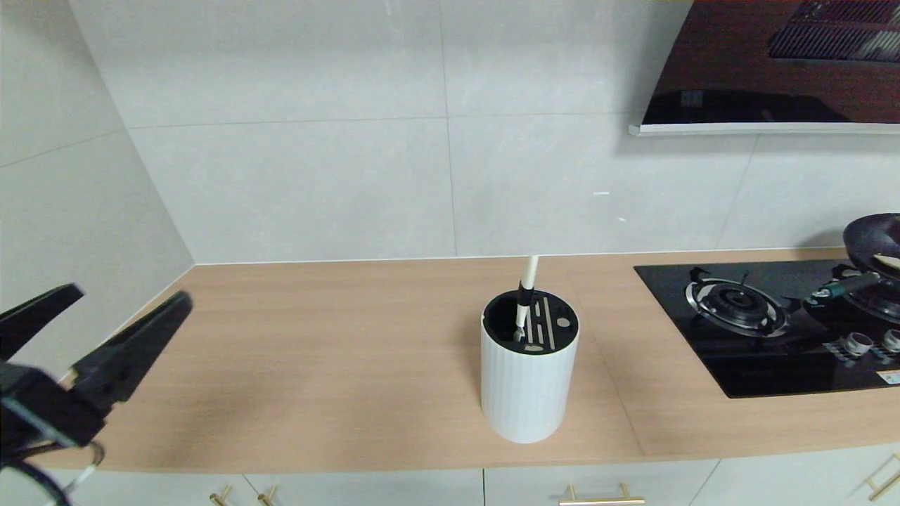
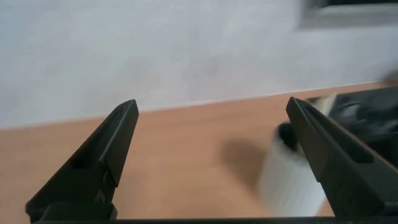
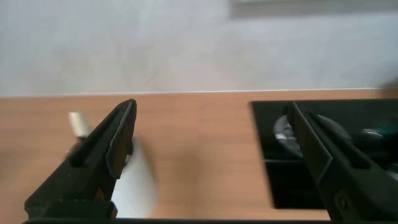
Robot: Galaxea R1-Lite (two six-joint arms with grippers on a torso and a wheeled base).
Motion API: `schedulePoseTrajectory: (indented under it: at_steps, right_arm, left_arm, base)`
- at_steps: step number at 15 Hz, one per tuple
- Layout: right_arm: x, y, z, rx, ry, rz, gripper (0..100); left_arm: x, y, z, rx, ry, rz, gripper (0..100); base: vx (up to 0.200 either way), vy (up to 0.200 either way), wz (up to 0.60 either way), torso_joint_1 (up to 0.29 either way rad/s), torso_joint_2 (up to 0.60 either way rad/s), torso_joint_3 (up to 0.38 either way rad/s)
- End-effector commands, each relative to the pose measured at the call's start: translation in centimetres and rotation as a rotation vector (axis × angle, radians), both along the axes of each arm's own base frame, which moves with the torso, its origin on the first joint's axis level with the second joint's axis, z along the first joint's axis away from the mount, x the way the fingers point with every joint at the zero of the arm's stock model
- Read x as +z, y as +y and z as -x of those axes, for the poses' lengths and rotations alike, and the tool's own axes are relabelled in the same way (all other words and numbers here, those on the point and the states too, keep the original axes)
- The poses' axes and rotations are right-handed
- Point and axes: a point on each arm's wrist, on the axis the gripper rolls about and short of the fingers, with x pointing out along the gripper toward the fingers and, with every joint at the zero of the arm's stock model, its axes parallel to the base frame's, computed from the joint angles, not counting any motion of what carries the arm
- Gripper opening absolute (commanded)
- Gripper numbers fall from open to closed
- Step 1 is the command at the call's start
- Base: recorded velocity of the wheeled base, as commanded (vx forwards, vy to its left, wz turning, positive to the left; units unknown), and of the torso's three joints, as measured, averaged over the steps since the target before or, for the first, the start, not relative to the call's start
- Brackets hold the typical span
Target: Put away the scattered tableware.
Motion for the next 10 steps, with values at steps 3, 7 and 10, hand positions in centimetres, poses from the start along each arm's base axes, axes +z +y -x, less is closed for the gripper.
schedulePoseTrajectory:
  at_steps: [3, 7, 10]
  right_arm:
    - [-3.0, -3.1, 9.5, -0.075, -0.089, -0.014, 100]
    - [-4.3, -3.6, 12.3, -0.131, -0.135, 0.001, 100]
    - [-7.3, -3.5, 15.7, -0.270, -0.188, 0.059, 100]
  left_arm:
    - [-2.9, 4.6, 10.2, 0.189, -0.088, 0.034, 100]
    - [-4.1, 4.7, 12.1, 0.231, -0.132, 0.034, 100]
    - [-5.6, 4.4, 13.1, 0.320, -0.180, 0.089, 100]
  base:
    - [0.000, 0.000, 0.00, 0.000, 0.00, 0.000]
    - [0.000, 0.000, 0.00, 0.000, 0.00, 0.000]
    - [0.000, 0.000, 0.00, 0.000, 0.00, 0.000]
